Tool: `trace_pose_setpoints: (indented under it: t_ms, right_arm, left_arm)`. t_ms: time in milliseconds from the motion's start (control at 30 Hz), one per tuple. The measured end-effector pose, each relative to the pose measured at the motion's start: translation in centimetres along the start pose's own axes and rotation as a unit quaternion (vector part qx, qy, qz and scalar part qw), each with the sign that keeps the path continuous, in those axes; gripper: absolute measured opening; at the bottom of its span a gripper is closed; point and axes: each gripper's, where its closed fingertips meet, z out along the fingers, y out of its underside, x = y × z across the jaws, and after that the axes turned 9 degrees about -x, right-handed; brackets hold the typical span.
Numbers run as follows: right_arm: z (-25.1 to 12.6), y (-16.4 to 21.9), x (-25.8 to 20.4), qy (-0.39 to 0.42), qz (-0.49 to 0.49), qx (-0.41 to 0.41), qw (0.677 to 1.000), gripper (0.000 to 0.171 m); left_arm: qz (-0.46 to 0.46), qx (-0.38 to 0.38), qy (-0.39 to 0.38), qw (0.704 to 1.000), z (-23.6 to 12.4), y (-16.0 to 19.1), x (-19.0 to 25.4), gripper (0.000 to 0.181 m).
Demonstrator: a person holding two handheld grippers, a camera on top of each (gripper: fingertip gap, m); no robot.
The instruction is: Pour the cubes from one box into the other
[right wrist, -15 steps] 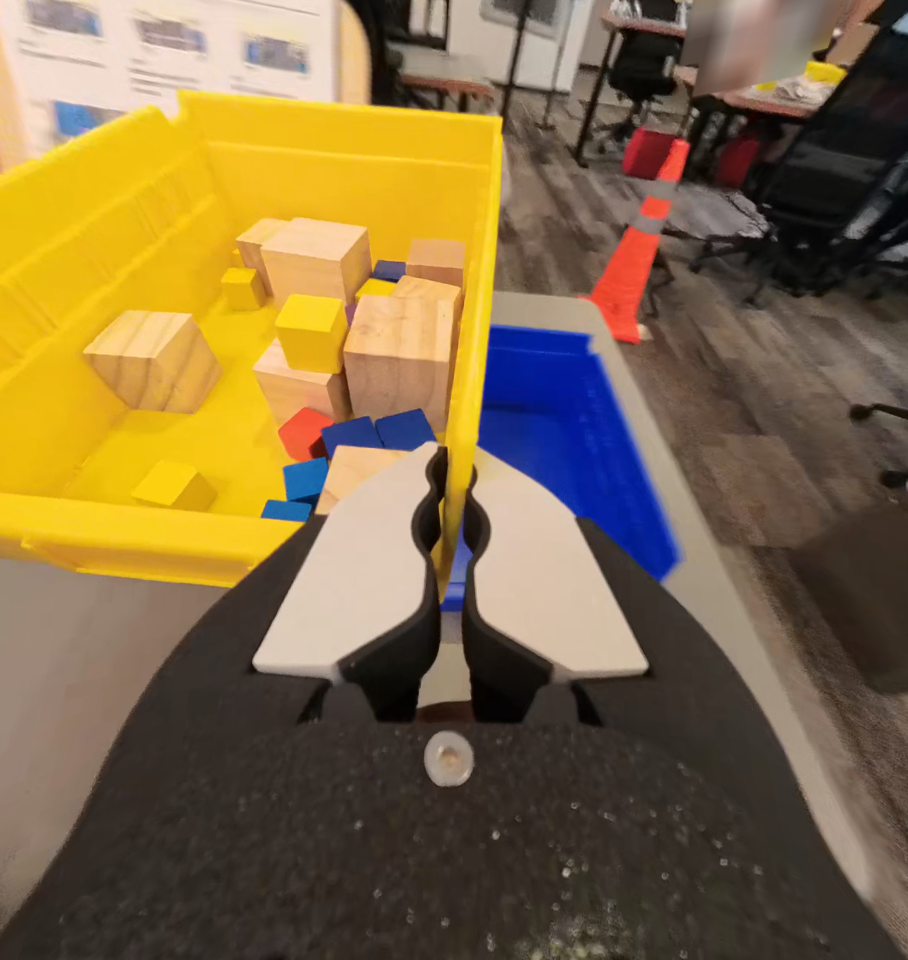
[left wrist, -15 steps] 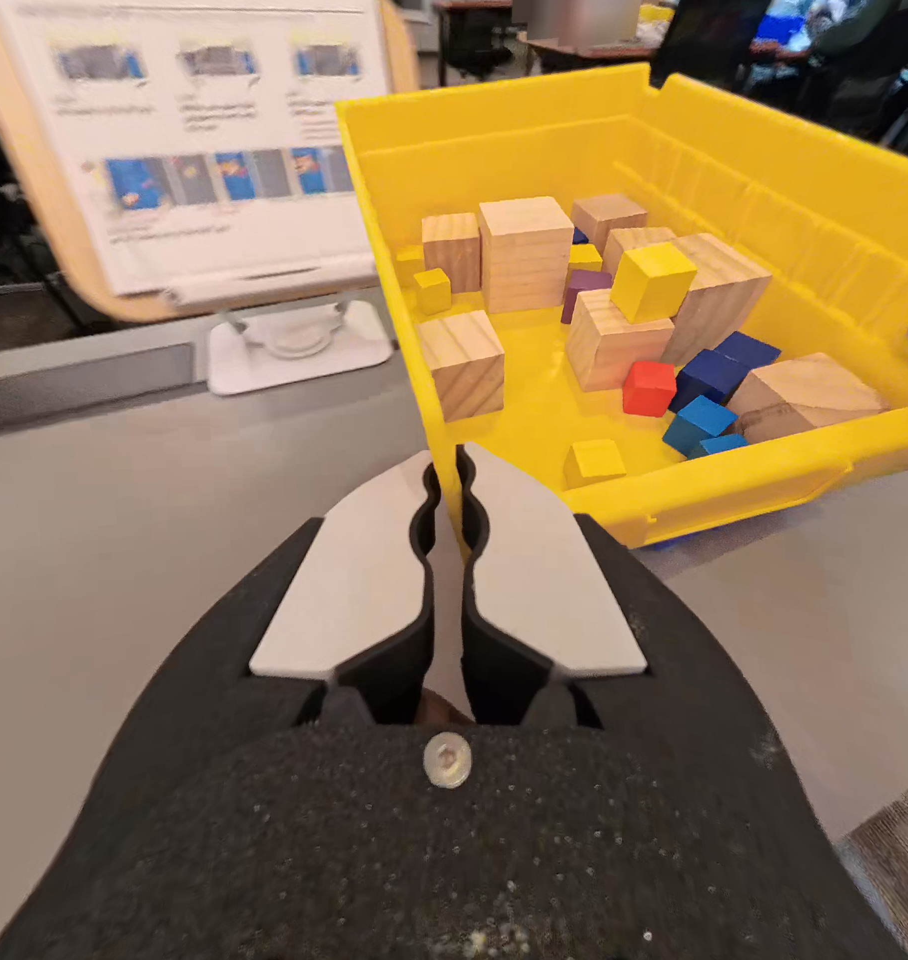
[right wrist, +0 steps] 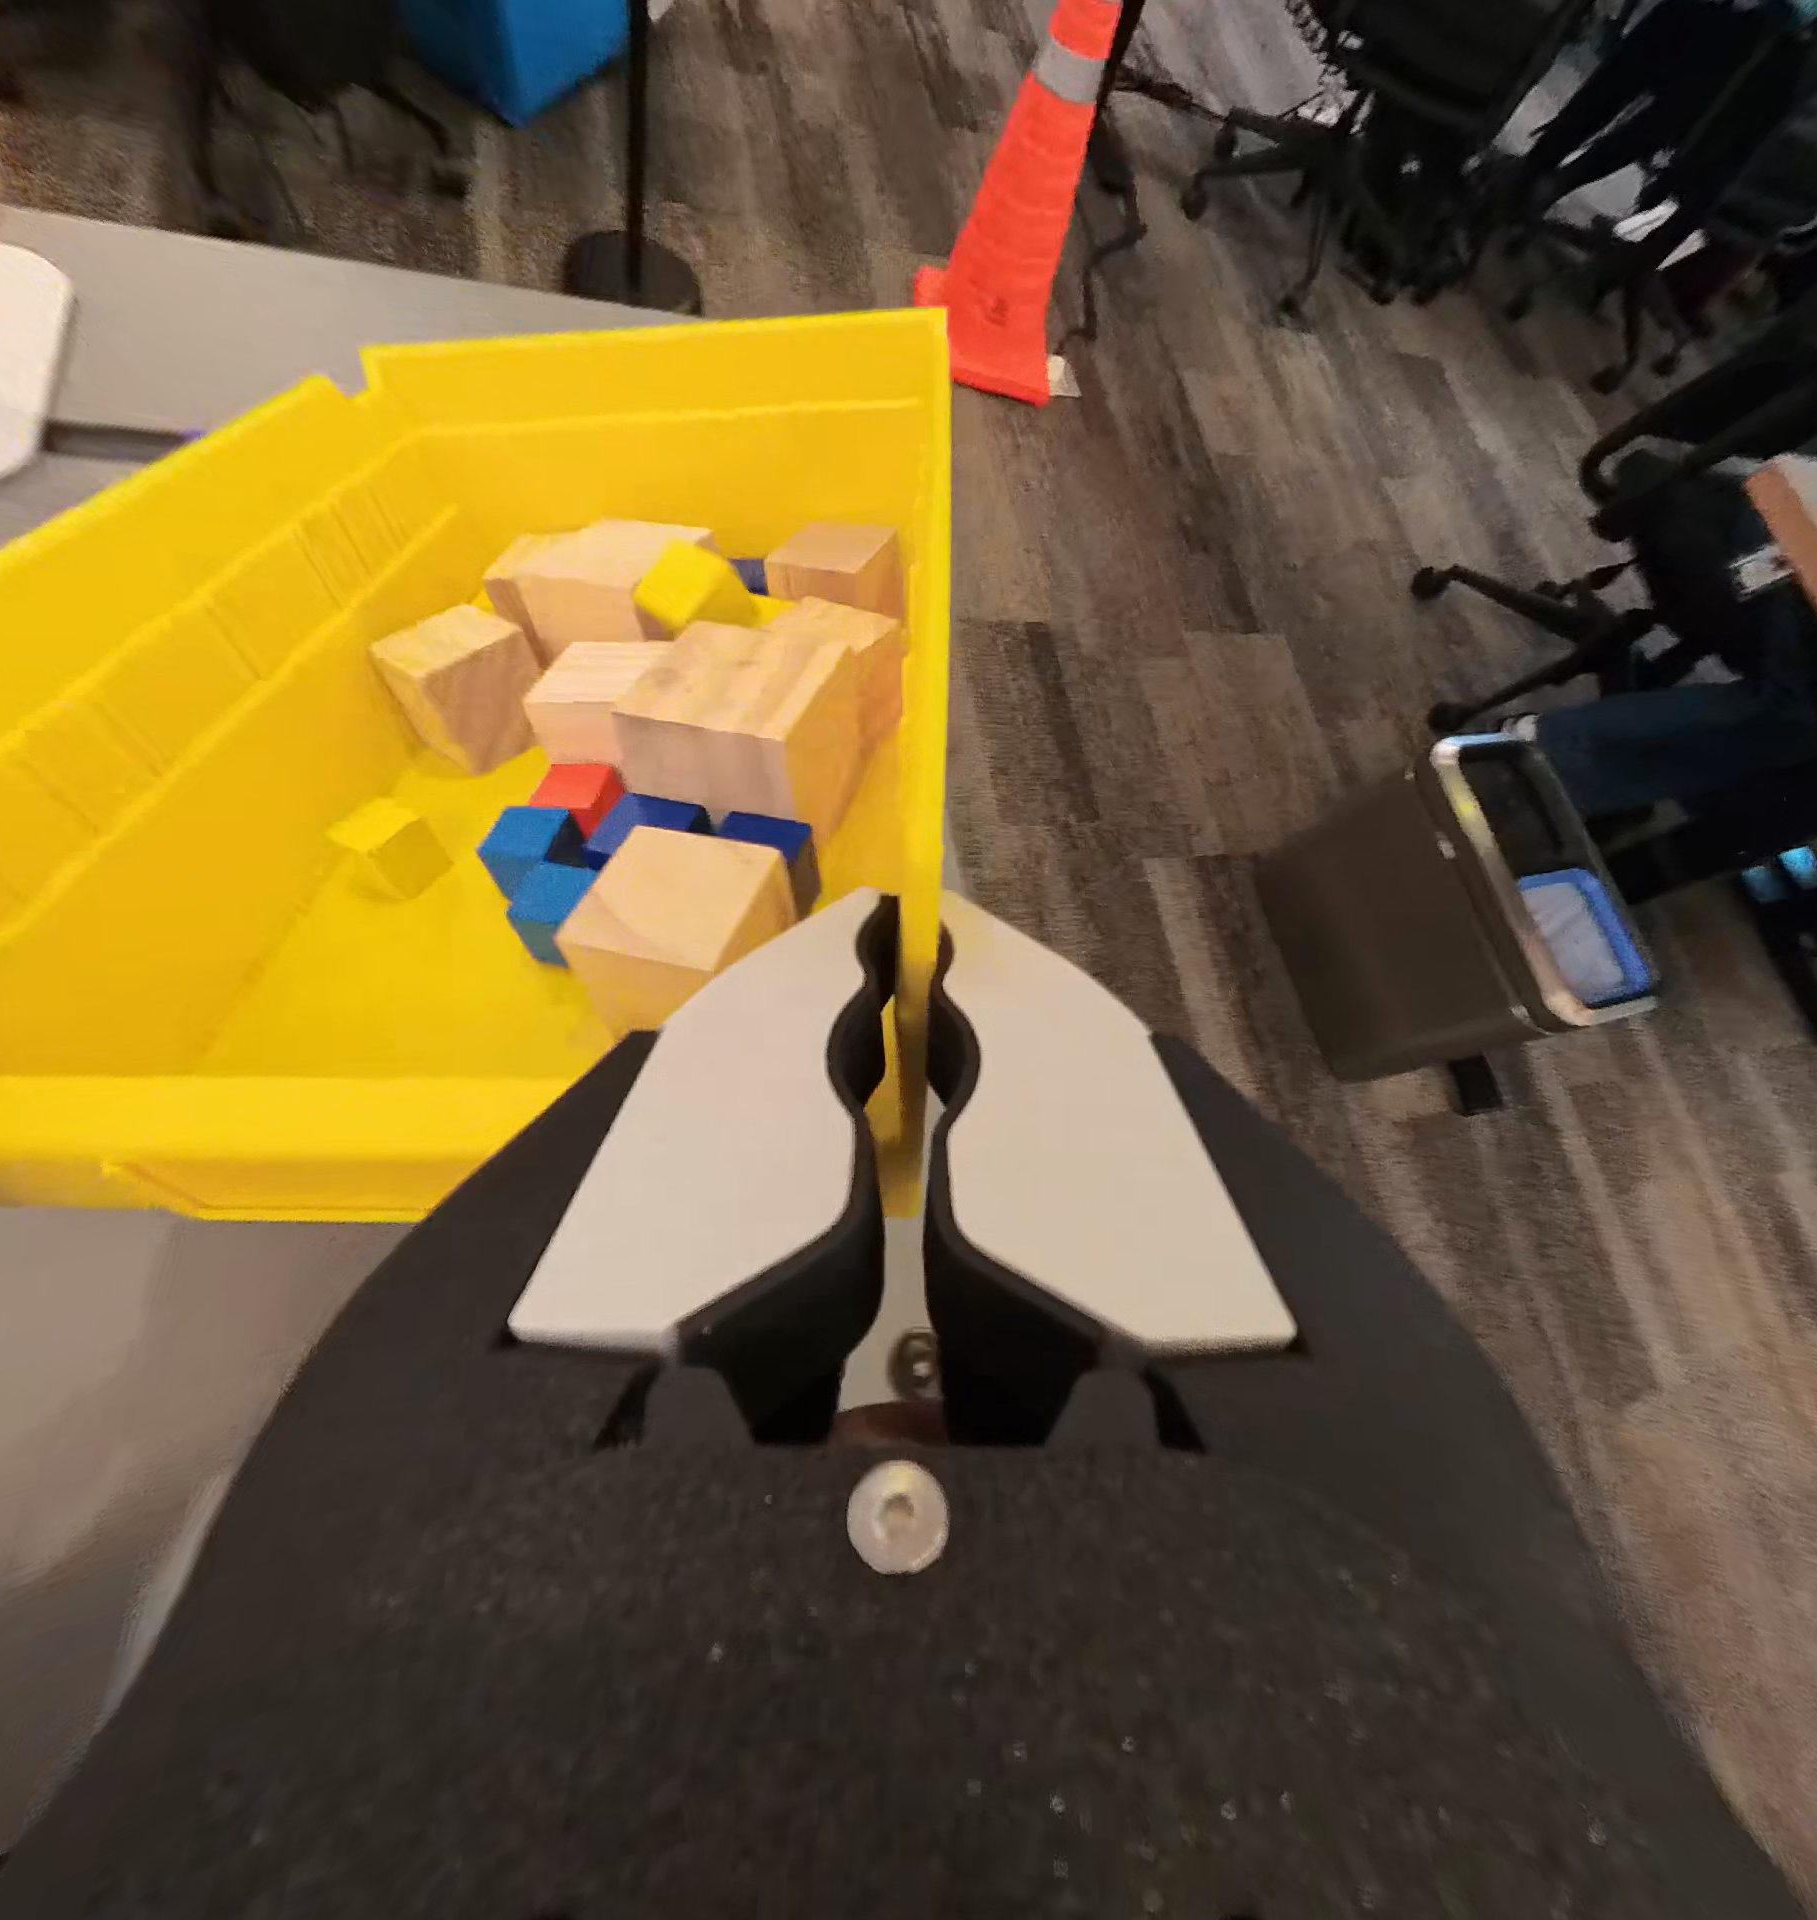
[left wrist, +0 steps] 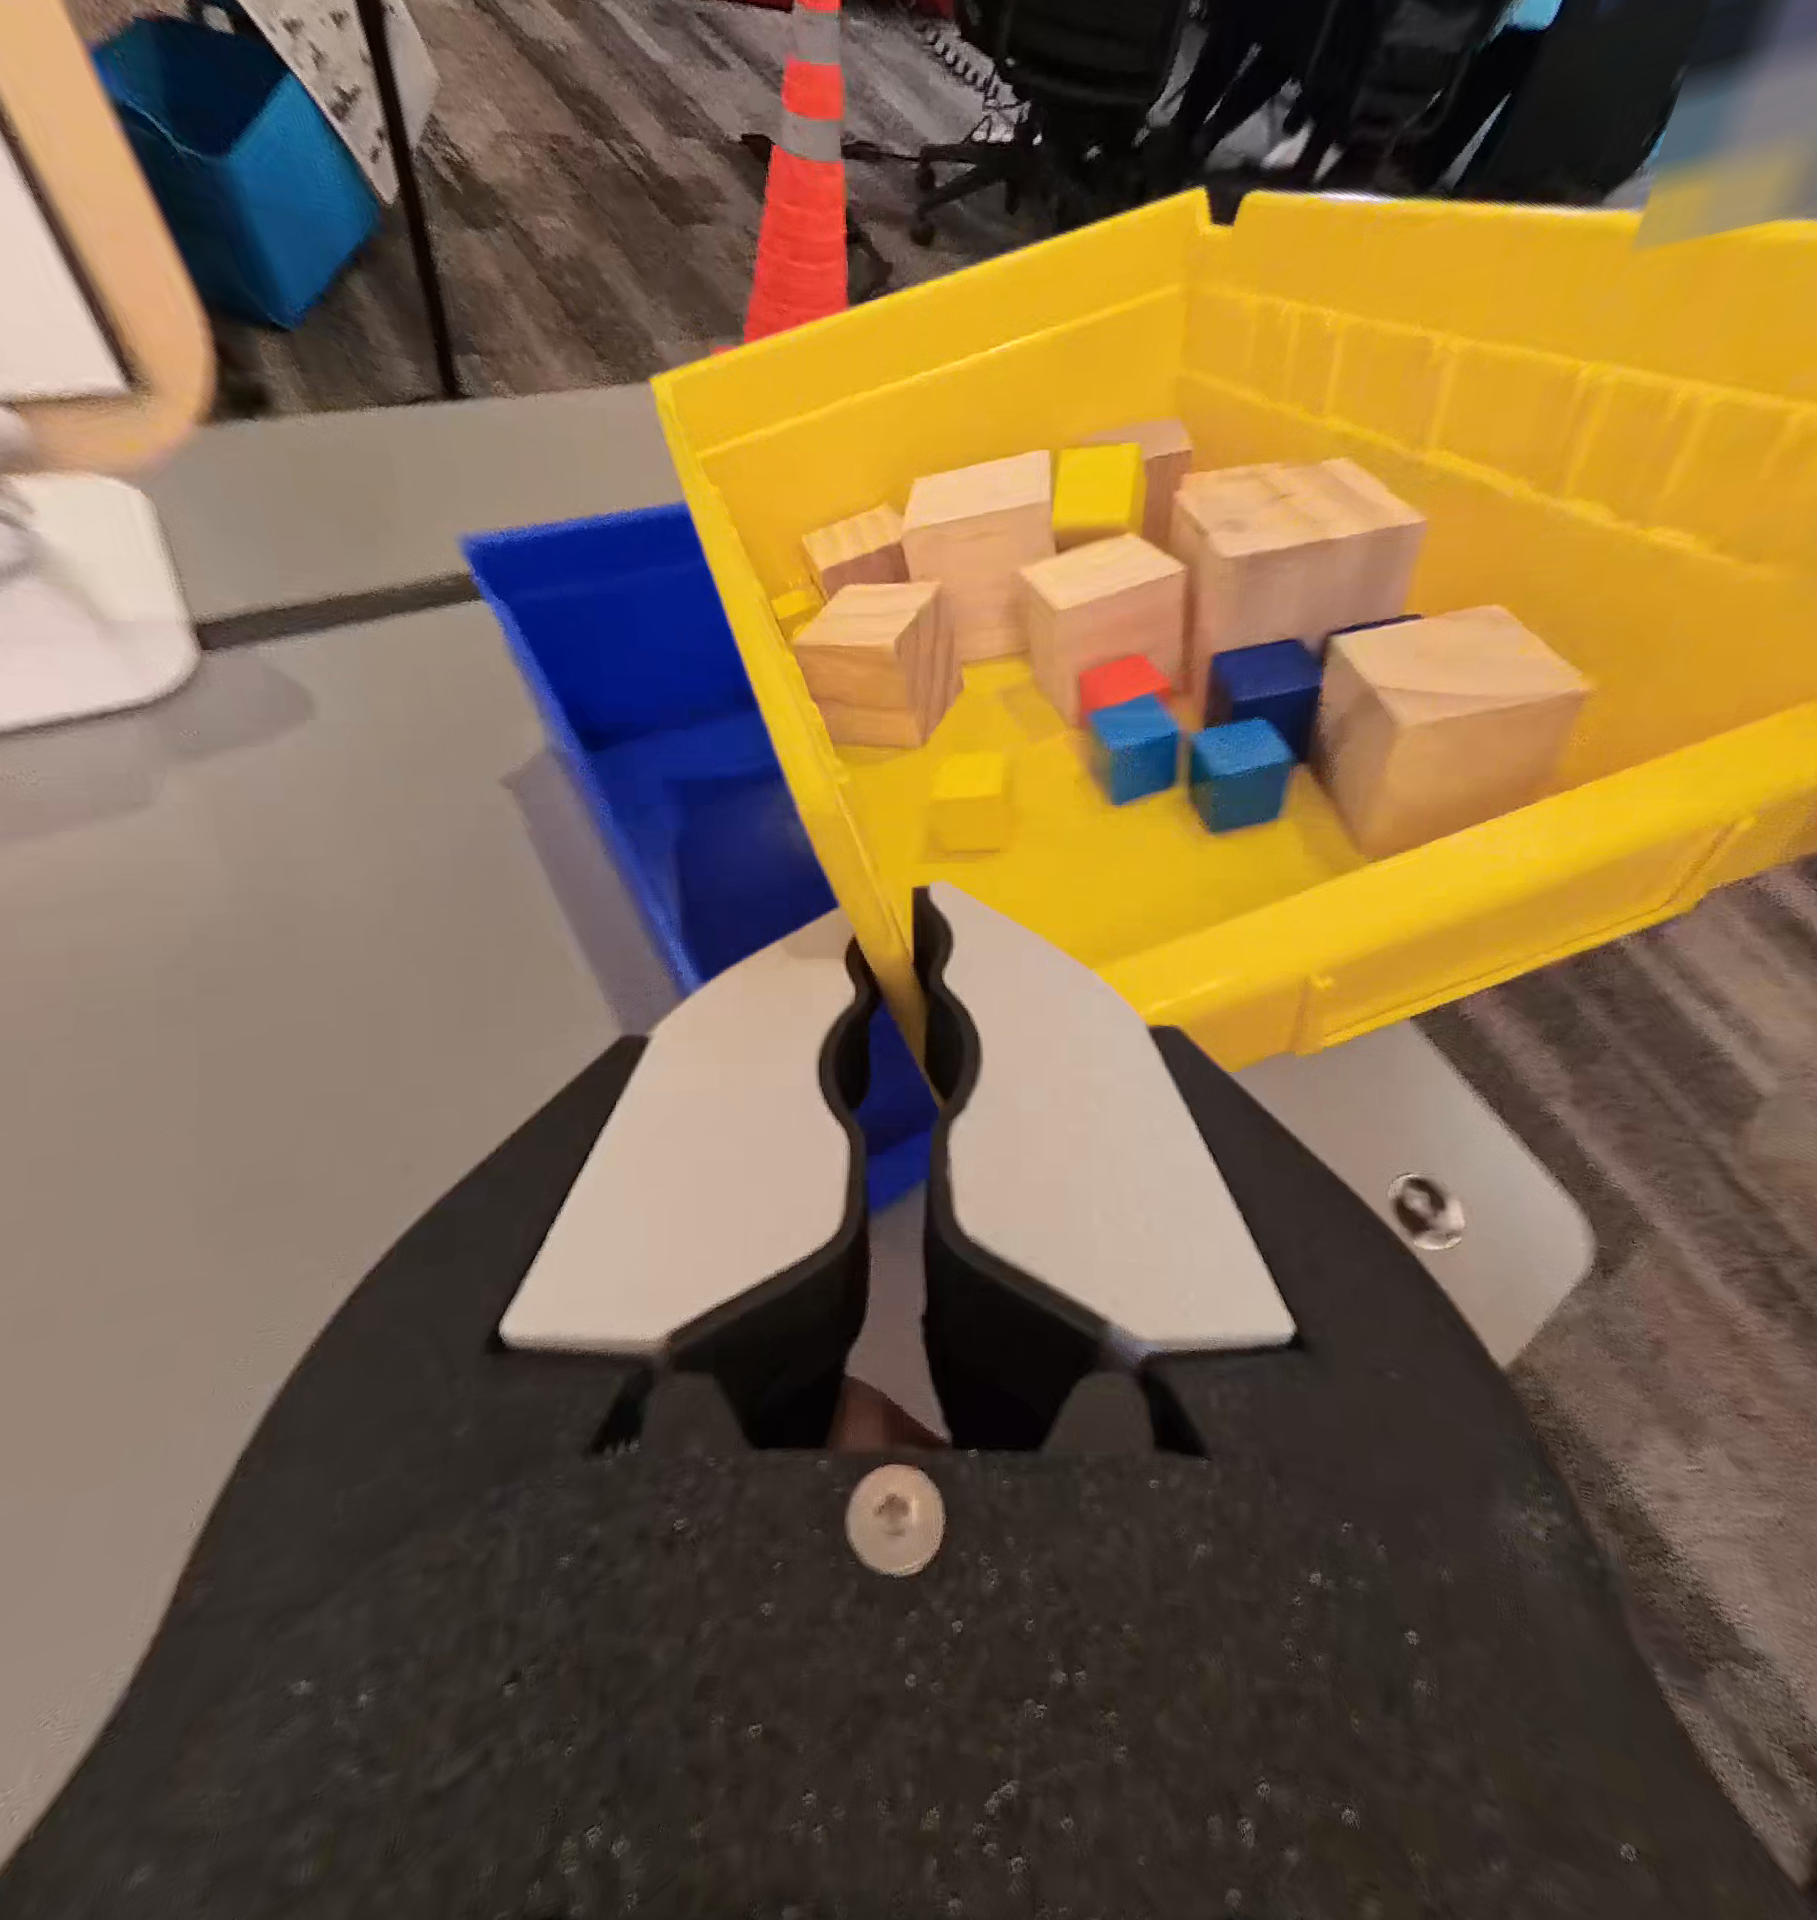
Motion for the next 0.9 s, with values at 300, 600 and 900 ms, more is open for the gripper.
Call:
trace_pose_setpoints:
  t_ms: [300, 600, 900]
  right_arm:
    - [-0.9, -3.4, -1.6, 0.097, -0.169, 0.025, 0.981, 0.002]
    - [-1.0, -6.7, -7.2, 0.205, -0.381, 0.033, 0.901, 0.002]
    - [0.3, -7.2, -10.5, 0.263, -0.481, 0.0, 0.836, 0.002]
  left_arm:
    - [-0.179, 0.051, 0.081, 0.979, 3.0, 4.4, 2.1, 0.005]
    - [-0.317, 0.049, 0.181, 0.93, 6.3, 7.1, 3.9, 0.007]
    - [-0.405, 0.026, 0.256, 0.877, 8.0, 8.2, 6.0, 0.006]
